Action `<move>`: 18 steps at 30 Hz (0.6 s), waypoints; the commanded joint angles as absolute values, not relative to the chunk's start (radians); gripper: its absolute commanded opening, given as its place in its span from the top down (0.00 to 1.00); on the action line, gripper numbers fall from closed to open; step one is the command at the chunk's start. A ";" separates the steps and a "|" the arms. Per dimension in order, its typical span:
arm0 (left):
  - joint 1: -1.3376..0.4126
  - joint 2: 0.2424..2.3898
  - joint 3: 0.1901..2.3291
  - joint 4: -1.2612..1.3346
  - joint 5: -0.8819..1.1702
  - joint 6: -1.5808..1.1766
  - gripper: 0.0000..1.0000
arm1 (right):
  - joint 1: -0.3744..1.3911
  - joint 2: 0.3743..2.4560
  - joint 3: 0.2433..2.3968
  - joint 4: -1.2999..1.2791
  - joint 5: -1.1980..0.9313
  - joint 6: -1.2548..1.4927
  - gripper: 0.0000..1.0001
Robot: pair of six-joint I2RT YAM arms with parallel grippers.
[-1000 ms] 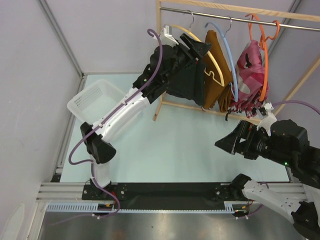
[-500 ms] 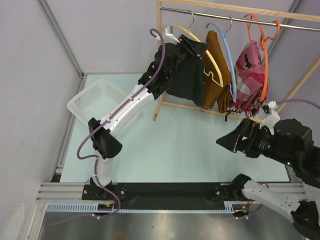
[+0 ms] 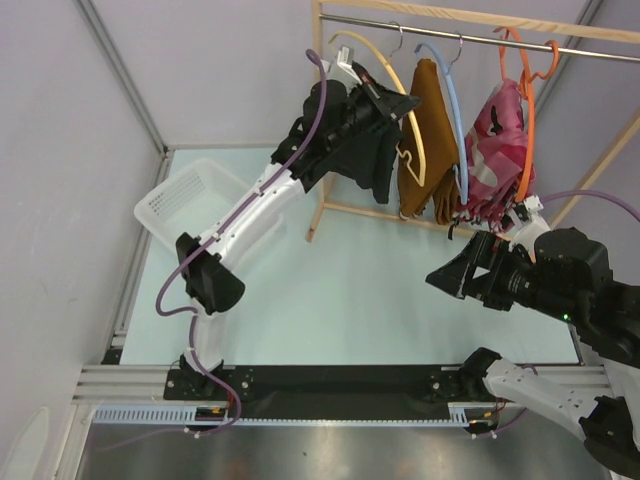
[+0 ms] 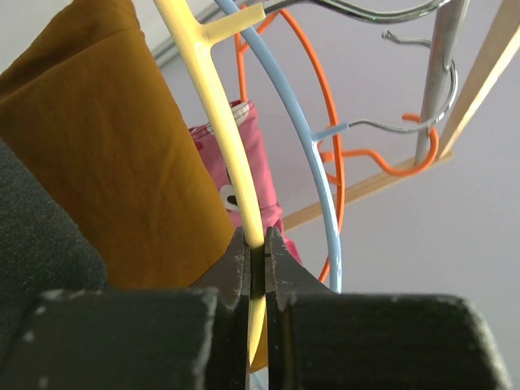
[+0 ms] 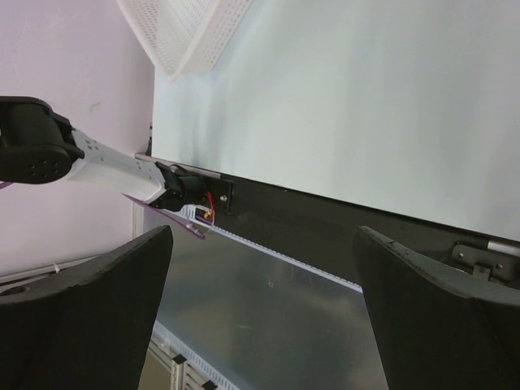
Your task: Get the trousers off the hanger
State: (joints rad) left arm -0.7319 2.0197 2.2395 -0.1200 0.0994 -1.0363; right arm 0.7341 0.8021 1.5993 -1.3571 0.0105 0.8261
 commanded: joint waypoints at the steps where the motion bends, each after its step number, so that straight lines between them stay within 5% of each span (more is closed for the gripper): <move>1: -0.683 1.977 2.250 0.112 0.287 -0.896 1.00 | 0.732 0.813 1.623 -1.359 0.011 0.805 0.00; 18: -0.630 2.013 2.316 0.353 0.637 -0.919 1.00 | 0.732 0.822 1.623 -1.371 0.011 0.822 0.00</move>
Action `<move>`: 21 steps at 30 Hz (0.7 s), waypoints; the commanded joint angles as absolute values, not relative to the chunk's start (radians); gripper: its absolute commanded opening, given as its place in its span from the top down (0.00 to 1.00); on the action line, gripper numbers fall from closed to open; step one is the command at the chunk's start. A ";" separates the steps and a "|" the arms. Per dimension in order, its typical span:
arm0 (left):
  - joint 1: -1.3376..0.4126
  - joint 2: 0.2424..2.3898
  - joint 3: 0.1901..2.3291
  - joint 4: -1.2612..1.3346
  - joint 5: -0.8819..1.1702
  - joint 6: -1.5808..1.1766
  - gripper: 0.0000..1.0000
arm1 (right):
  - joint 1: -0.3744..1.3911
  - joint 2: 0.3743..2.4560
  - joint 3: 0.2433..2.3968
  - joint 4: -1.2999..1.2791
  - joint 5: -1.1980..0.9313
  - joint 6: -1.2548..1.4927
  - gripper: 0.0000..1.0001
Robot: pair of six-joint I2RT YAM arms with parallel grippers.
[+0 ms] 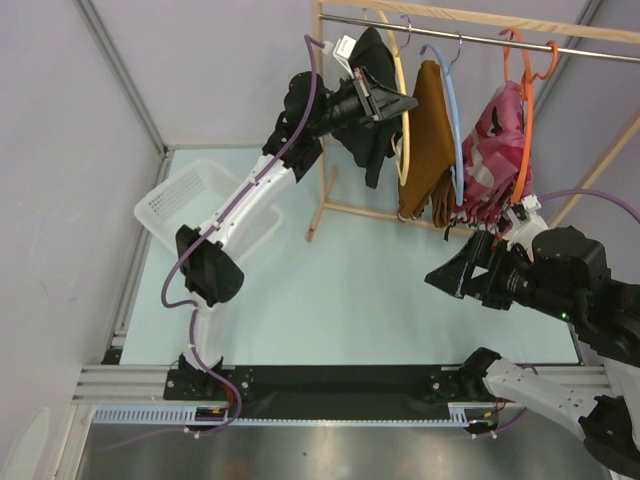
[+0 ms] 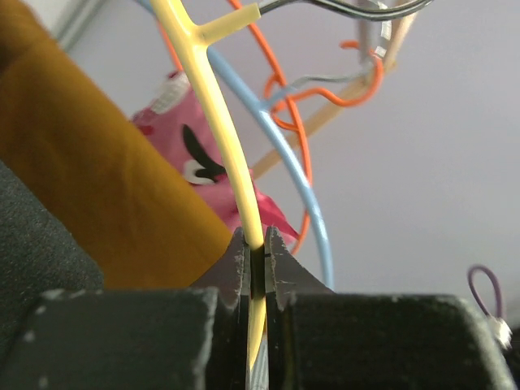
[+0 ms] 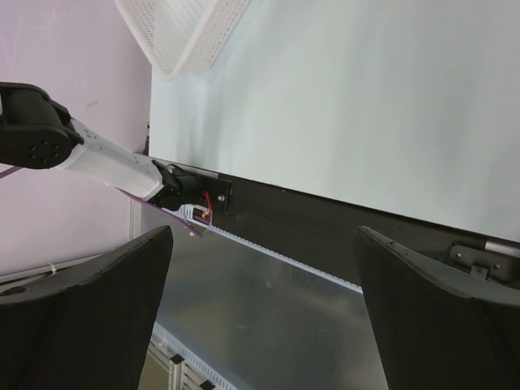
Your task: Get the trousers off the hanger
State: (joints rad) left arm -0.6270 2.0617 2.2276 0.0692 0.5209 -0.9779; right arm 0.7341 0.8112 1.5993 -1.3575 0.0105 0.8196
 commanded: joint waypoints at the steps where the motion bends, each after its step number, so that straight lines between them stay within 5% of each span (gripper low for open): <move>1: -0.630 2.010 2.315 0.353 0.644 -0.916 1.00 | 0.732 0.824 1.623 -1.371 0.011 0.822 0.00; 21: -0.644 1.643 1.812 0.420 0.742 -1.018 1.00 | 0.732 0.897 1.670 -1.286 -0.040 0.819 0.00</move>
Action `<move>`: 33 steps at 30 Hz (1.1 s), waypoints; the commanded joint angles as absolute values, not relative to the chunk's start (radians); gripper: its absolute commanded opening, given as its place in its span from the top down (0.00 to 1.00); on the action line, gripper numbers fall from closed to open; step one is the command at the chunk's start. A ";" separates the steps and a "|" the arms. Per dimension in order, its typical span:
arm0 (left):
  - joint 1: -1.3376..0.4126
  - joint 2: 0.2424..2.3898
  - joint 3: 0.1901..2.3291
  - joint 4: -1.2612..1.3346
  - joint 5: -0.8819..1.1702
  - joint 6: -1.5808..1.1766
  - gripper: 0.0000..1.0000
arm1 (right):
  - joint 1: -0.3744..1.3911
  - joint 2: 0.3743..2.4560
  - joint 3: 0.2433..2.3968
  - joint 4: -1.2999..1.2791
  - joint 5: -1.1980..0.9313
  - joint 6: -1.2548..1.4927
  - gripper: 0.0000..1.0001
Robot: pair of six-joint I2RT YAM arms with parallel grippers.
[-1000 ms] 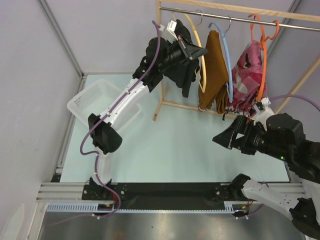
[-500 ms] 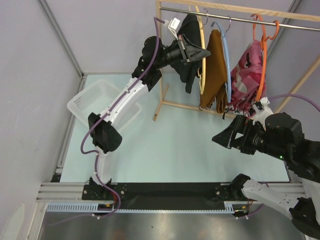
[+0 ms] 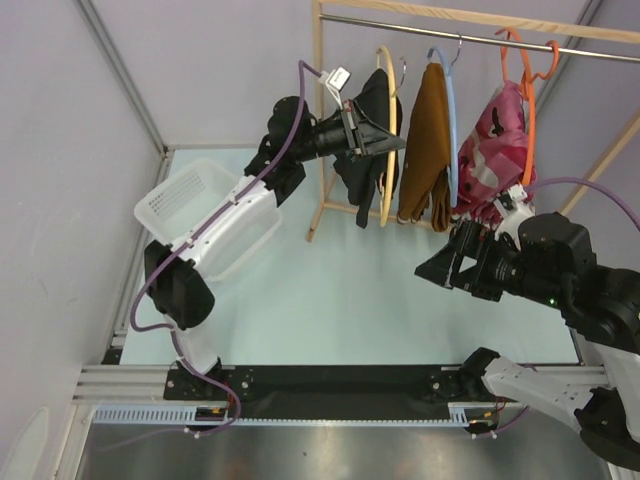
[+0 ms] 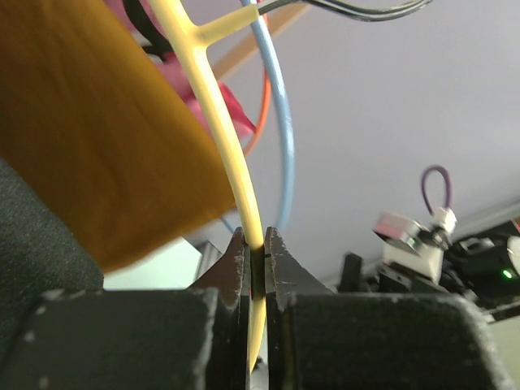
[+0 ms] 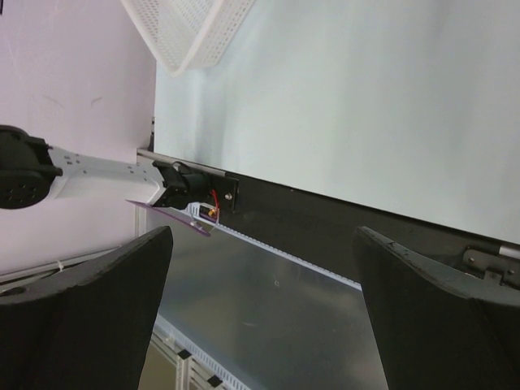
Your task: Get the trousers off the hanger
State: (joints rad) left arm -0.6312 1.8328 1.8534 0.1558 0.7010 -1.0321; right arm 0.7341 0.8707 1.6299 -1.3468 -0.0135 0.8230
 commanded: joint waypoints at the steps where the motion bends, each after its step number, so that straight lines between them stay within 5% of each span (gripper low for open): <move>1: -0.647 1.623 1.790 0.429 0.749 -1.023 1.00 | 0.732 0.905 1.678 -1.275 -0.041 0.819 0.00; 16: -0.721 1.168 1.364 0.262 0.735 -0.957 1.00 | 0.730 0.992 1.700 -0.924 -0.173 0.966 0.00; 33: -0.787 0.937 1.068 0.256 0.663 -1.043 1.00 | 0.730 1.032 1.546 -0.670 -0.227 0.976 0.01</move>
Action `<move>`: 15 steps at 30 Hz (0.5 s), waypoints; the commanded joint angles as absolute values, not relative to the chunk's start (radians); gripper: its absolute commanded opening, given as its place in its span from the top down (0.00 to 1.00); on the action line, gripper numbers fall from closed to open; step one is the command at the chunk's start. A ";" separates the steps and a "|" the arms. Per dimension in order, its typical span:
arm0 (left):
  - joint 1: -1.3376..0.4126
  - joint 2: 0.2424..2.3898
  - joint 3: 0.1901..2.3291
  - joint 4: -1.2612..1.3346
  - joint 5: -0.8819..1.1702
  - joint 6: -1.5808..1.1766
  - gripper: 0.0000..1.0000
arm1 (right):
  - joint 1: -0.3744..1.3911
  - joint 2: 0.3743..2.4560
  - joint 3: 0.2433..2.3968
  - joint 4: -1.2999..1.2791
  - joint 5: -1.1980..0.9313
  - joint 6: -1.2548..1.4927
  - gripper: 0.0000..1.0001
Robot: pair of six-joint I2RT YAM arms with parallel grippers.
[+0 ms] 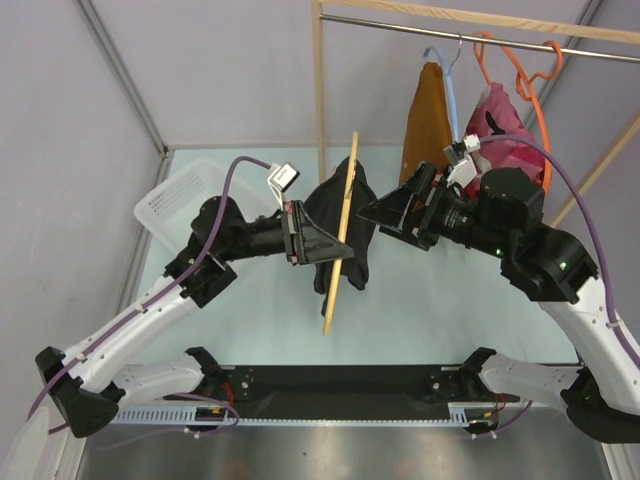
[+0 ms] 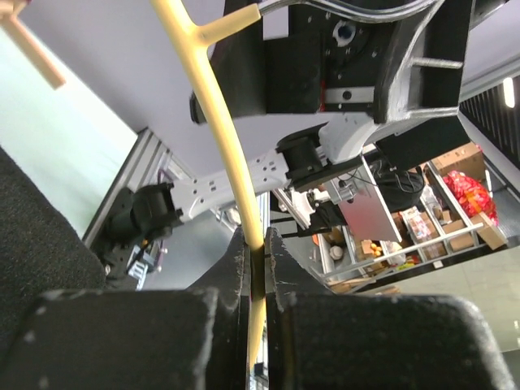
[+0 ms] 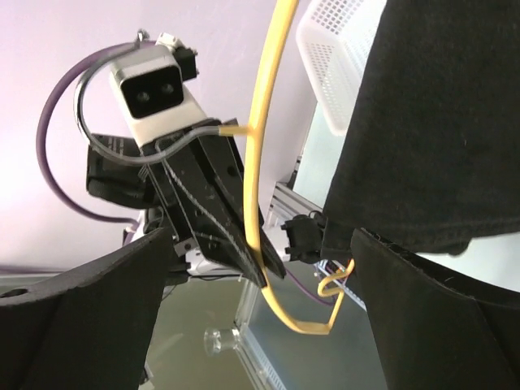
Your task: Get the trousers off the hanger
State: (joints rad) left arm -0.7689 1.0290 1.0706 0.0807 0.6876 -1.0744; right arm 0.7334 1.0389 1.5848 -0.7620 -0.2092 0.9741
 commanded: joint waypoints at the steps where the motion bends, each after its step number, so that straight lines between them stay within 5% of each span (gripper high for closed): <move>1: -0.787 0.930 1.060 0.256 0.658 -1.049 1.00 | 0.730 1.029 1.539 -0.664 -0.216 0.977 0.02; 15: -0.790 0.911 1.032 0.241 0.632 -1.080 1.00 | 0.738 1.032 1.480 -0.555 -0.207 0.974 0.16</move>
State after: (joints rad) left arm -0.7837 0.9543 0.9974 0.0486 0.6460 -1.1099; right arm 0.7326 1.0351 1.4857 -0.6544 -0.1925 0.9760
